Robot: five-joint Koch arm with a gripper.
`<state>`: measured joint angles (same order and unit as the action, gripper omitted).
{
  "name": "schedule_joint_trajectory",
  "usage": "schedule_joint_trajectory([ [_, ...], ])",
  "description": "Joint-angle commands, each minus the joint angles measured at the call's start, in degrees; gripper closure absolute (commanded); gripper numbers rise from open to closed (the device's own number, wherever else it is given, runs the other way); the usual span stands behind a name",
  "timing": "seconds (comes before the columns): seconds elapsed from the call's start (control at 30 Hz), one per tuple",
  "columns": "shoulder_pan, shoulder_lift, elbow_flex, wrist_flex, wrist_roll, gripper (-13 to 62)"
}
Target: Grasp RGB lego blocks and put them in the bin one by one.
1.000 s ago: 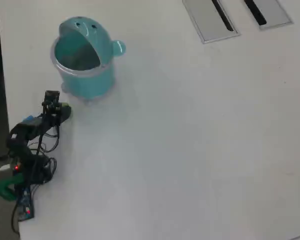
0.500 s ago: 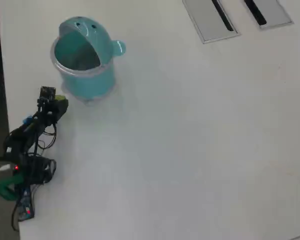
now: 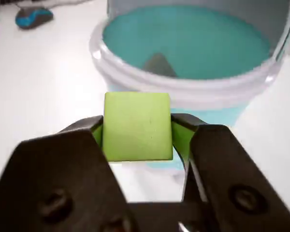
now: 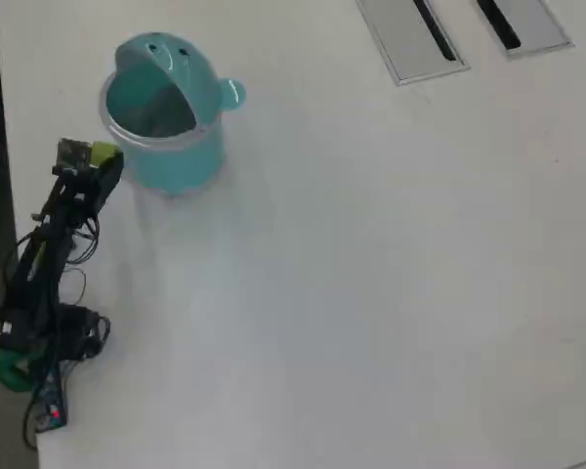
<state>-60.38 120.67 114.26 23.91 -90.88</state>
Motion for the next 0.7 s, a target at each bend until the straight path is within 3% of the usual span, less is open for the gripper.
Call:
schedule_joint_trajectory([
  [0.0,0.00,1.32,-5.80,-0.44,0.00,44.0],
  [0.4,0.88,-12.57,-29.97,2.64,-0.18,44.0],
  [0.67,0.97,-25.40,-33.13,-10.11,0.18,44.0],
])
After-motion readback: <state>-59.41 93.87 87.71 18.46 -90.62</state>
